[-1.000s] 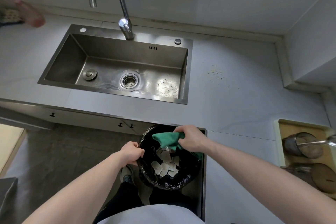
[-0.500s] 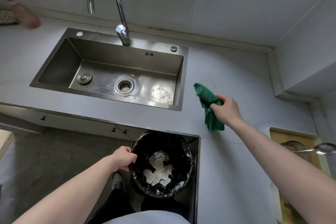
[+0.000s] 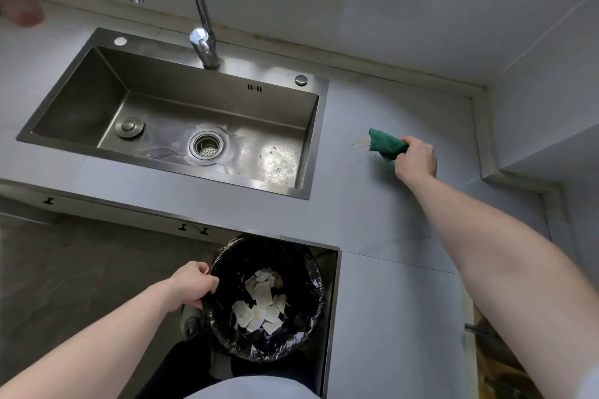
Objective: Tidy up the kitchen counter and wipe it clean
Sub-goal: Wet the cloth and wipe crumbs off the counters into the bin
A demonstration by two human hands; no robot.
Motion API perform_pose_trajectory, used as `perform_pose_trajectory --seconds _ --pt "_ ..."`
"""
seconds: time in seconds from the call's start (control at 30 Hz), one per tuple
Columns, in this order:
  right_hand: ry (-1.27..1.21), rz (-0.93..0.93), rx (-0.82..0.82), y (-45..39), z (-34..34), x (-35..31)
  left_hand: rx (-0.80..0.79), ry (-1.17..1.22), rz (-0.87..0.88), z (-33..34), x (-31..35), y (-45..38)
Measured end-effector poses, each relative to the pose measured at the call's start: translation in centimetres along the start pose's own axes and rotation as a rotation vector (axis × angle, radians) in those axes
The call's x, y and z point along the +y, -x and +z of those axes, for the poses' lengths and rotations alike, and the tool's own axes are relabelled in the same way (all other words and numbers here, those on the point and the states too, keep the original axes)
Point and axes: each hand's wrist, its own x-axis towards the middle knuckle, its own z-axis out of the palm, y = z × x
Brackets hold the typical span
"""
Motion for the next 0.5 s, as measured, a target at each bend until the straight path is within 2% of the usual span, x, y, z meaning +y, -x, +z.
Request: perform_pose_trajectory --seconds 0.17,0.3,0.5 --pt "0.013 0.029 -0.026 -2.6 2.1 0.3 -0.011 -0.019 0.008 -0.1 0.0 -0.7" --pt "0.037 -0.009 -0.126 -3.8 5.2 0.7 0.001 -0.039 -0.010 -0.2 -0.7 -2.0" --pt "0.103 -0.112 -0.185 -2.7 7.0 1.3 0.009 -0.059 0.001 0.8 0.3 -0.8"
